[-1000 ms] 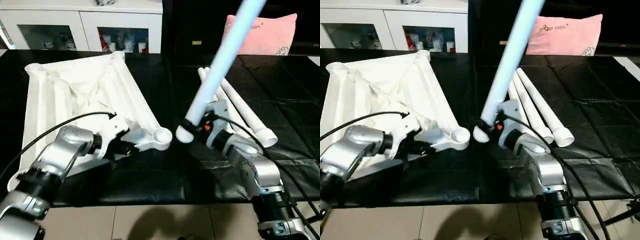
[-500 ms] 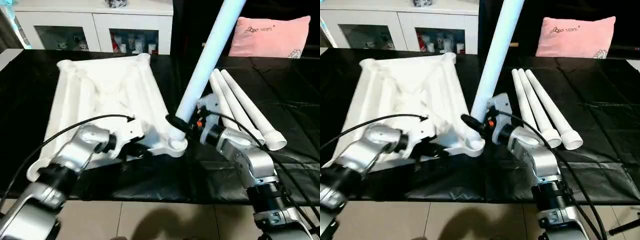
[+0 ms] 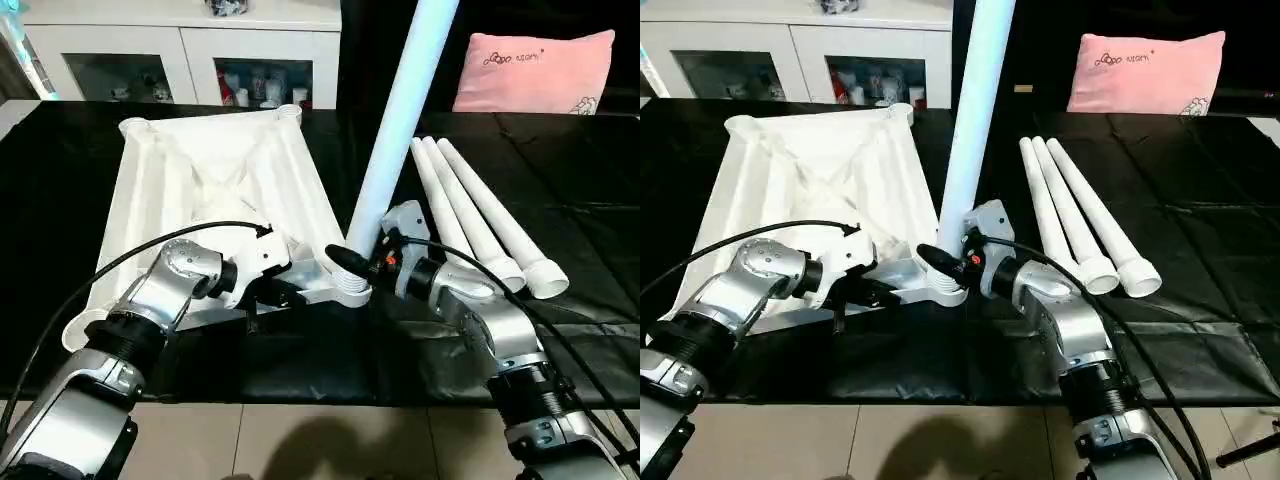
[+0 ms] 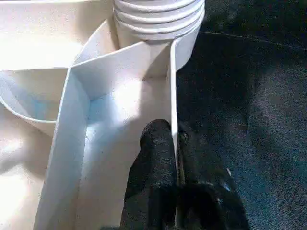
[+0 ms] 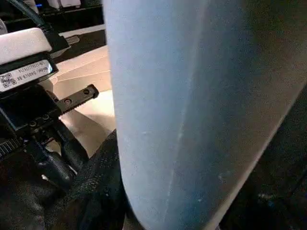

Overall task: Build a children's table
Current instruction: Insert table leg to table base

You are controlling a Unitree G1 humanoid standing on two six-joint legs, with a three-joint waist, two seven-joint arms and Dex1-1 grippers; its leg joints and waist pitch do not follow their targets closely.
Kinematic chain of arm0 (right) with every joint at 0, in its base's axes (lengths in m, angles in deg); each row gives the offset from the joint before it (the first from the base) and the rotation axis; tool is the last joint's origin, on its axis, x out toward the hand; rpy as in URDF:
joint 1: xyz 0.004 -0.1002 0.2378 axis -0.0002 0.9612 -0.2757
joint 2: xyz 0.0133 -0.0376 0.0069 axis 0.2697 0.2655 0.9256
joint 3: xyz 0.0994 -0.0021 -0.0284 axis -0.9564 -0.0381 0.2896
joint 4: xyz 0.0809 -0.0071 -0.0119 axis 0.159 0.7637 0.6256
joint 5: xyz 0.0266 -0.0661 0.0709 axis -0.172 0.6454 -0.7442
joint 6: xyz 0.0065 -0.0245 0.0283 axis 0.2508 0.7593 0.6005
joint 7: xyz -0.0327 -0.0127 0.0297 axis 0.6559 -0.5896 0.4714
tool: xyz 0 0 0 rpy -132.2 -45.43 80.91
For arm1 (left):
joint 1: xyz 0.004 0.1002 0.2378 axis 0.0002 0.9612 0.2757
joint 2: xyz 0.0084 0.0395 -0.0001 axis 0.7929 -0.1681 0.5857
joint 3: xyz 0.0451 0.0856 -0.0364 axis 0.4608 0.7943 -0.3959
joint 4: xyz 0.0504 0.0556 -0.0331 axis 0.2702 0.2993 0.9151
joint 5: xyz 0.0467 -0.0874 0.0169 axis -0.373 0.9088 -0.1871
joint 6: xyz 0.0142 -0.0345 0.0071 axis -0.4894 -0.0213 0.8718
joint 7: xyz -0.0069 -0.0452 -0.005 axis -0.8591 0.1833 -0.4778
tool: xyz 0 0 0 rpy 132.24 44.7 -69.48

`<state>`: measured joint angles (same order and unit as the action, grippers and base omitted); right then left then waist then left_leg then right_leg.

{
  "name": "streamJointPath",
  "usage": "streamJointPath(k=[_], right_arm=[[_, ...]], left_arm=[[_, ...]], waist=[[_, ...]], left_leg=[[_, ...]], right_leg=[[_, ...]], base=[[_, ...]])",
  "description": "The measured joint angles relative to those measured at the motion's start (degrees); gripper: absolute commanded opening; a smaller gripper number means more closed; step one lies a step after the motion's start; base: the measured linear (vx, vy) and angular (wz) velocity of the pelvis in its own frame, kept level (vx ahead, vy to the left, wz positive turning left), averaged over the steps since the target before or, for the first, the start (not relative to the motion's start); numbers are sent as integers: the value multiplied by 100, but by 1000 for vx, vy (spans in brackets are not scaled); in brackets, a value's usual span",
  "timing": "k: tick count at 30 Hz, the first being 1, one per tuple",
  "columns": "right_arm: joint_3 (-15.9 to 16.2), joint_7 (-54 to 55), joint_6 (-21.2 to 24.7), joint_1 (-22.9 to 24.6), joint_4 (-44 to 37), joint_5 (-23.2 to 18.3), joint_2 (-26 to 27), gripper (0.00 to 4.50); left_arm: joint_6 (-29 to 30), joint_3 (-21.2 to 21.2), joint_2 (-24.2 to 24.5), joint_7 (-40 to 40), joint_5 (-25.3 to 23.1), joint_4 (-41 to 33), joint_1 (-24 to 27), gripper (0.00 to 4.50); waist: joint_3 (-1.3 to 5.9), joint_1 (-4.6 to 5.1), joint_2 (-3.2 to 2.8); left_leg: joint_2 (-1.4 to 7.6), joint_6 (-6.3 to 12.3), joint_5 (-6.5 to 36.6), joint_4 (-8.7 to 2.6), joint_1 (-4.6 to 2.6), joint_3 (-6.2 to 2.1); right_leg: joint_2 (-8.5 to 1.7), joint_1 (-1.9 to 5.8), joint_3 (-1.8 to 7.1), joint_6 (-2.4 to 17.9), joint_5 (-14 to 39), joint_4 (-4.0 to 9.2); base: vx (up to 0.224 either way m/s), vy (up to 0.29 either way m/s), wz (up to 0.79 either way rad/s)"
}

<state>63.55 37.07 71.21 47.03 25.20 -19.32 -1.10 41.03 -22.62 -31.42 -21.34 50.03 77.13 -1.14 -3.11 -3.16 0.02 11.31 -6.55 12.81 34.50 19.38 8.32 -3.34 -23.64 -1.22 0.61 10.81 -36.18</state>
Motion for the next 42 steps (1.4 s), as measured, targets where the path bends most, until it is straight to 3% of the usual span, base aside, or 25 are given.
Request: streamJointPath(k=[5, 7, 15, 18, 29, 42], right_arm=[[16, -90, -130, -39, 130, 29, 17, 192], [37, -109, -209, -39, 161, 54, 19, 192], [-21, -104, -345, -39, 297, 43, 74, 192], [-52, -107, -437, -38, 394, 46, 73, 192], [-59, -152, -638, -40, 521, 44, 98, 192], [47, -350, -750, -136, 655, 111, 19, 192]], left_arm=[[29, -97, 21, -3, -7, -124, 102, 0], [71, -119, 30, -4, -7, -184, 141, 55], [77, -369, -9, 40, 193, -411, 405, 86], [133, -405, 18, 39, 225, -450, 435, 86], [262, -511, 32, 69, 237, -467, 454, 5], [135, -440, 106, 28, 94, -590, 471, 0]], waist=[[2, 11, 3], [3, 19, 4], [10, 51, 31], [10, 82, 32], [9, 117, 35], [9, 135, 35]], left_leg=[[2, 1, 0, 0, 0, 2], [2, 1, -1, -1, -1, 5], [5, 1, 0, 0, 0, 7], [6, 1, 0, 0, 0, 7], [6, 1, 0, -1, 0, 7], [12, 3, 1, -3, 0, 13]], right_leg=[[0, 0, 0, 0, 0, 0], [0, -1, 1, -1, 0, 2], [2, -1, 0, 0, 0, 4], [2, -1, 0, 0, 0, 4], [2, -2, 0, 0, 0, 4], [5, -3, 0, -1, 1, 9]], base=[[0, 0, 0], [0, 0, 0], [0, 0, 0], [0, 0, 0], [0, 0, 0], [0, 0, 0]])
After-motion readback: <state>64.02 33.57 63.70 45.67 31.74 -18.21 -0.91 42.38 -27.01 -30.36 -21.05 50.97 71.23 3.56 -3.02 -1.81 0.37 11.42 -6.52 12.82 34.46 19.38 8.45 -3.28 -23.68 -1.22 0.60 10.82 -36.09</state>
